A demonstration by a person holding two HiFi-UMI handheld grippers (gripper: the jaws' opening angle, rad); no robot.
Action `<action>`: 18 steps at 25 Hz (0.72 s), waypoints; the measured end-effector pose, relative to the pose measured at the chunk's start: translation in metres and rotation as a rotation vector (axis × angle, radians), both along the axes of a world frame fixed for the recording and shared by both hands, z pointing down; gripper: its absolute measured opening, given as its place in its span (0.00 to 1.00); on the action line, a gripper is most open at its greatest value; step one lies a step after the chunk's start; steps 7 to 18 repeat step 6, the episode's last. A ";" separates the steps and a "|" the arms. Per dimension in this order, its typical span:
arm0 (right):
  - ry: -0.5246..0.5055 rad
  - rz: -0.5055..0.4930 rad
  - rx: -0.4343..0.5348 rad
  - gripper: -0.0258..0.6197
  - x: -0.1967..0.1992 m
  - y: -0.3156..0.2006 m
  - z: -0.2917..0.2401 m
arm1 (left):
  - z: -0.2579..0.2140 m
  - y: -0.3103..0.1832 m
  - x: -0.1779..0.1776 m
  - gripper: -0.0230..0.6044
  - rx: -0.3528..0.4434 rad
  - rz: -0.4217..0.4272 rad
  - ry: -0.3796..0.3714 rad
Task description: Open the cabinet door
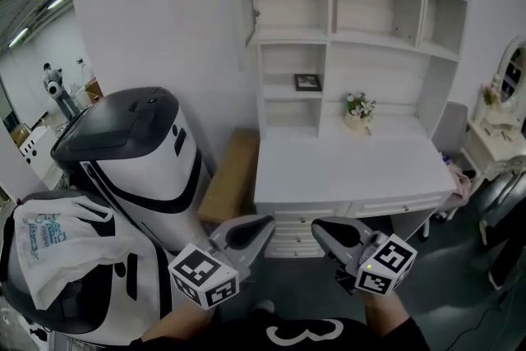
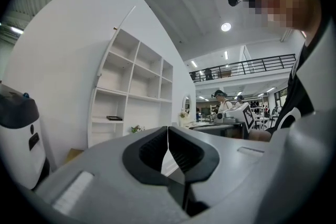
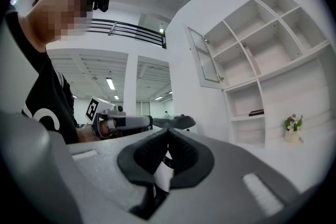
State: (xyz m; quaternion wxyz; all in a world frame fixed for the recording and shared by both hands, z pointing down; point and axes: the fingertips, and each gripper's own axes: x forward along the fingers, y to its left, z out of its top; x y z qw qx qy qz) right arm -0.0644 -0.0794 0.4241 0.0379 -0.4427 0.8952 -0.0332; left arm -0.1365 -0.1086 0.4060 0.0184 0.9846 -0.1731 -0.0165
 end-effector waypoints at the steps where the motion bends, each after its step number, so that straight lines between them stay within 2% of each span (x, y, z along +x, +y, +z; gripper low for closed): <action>1: 0.001 0.001 -0.001 0.04 0.001 0.000 -0.001 | 0.000 0.000 0.002 0.06 0.004 0.005 -0.004; 18: 0.000 0.005 -0.002 0.04 0.002 0.006 -0.004 | -0.002 0.005 0.008 0.06 0.010 0.029 -0.016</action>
